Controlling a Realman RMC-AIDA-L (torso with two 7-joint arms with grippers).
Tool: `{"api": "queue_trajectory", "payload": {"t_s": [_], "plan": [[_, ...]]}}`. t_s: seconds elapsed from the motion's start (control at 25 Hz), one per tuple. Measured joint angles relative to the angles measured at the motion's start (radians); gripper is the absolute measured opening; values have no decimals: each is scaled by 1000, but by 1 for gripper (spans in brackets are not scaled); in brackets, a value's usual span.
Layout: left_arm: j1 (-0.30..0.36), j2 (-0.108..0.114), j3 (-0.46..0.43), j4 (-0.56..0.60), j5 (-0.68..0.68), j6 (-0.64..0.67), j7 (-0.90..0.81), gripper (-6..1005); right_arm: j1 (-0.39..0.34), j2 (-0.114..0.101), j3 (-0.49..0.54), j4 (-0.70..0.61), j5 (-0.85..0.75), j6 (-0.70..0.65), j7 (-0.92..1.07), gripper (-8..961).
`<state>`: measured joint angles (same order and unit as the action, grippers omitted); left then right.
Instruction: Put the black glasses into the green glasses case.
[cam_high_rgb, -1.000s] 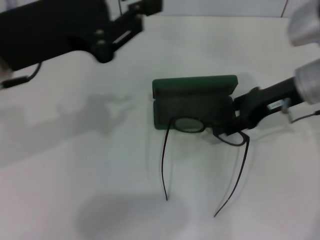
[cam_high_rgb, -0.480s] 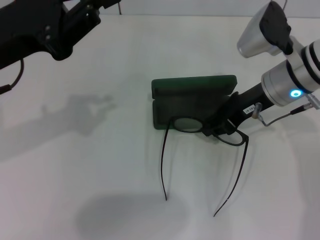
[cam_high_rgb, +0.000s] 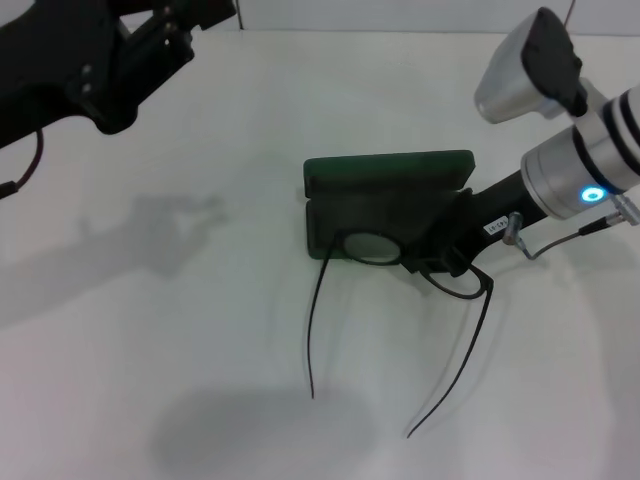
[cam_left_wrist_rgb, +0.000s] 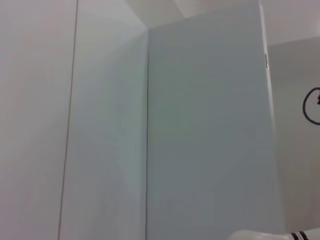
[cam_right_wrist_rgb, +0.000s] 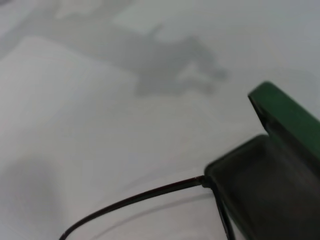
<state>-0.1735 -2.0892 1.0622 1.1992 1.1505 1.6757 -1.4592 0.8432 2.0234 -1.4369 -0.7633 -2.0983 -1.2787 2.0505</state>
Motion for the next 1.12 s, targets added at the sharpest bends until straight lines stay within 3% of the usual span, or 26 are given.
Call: {"api": "queue_trajectory", "payload": {"t_s": [0.16, 0.32, 0.48, 0.72, 1.12], "plan": [[-4, 0, 0, -16, 3, 49, -1, 154, -113, 0, 2, -152, 68, -35, -28, 88], [-33, 4, 4, -67, 38, 145, 2, 135, -262, -6, 35, -315, 247, -87, -139, 89], [-88, 2, 12, -187, 53, 184, 11, 103, -344, -1, 123, -348, 428, -179, -272, 90], [-187, 4, 65, -383, 72, 242, 95, 49, -375, -5, 151, -292, 602, -245, -391, 92], [-319, -2, 127, -627, 103, 232, 244, 31, -342, -1, 148, -223, 691, -325, -440, 95]]}}
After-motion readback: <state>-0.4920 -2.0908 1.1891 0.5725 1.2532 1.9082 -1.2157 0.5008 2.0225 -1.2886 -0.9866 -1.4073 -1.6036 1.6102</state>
